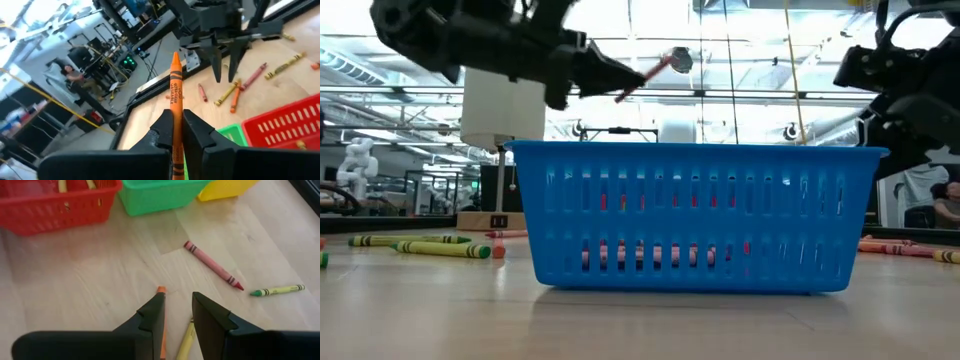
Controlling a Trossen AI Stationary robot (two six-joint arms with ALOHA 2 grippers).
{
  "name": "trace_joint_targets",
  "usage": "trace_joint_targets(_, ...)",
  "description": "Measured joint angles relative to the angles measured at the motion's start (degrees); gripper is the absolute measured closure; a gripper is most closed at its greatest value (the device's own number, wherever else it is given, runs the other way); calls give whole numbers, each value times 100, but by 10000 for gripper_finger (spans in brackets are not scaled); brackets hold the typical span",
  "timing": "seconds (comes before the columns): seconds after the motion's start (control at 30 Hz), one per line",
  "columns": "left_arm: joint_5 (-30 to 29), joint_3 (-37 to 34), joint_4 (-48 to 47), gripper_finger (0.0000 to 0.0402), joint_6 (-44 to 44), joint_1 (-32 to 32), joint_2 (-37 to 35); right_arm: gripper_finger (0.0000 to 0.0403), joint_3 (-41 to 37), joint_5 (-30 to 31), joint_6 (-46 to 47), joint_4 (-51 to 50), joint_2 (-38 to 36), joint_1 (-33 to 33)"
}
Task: Sort crayons
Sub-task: Put the orange crayon into the green bin
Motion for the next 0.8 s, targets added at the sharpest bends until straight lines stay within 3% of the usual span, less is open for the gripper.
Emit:
trace_joint_targets(0.23,91,569,82,387,-957,70,755,316,0,-12,86,88,304,2)
trace_joint_targets(0.43,100,1066,83,387,-1150,65,1183,316,0,-150,29,124,369,2)
trace_joint_targets(0.6,100,1158,60,387,-1181,65,1278,316,0,-157,-3,127,369,2)
trace_joint_targets(0.8,91,1160,-91,387,-1857,65,1275,316,0,-160,-2,182,369,2)
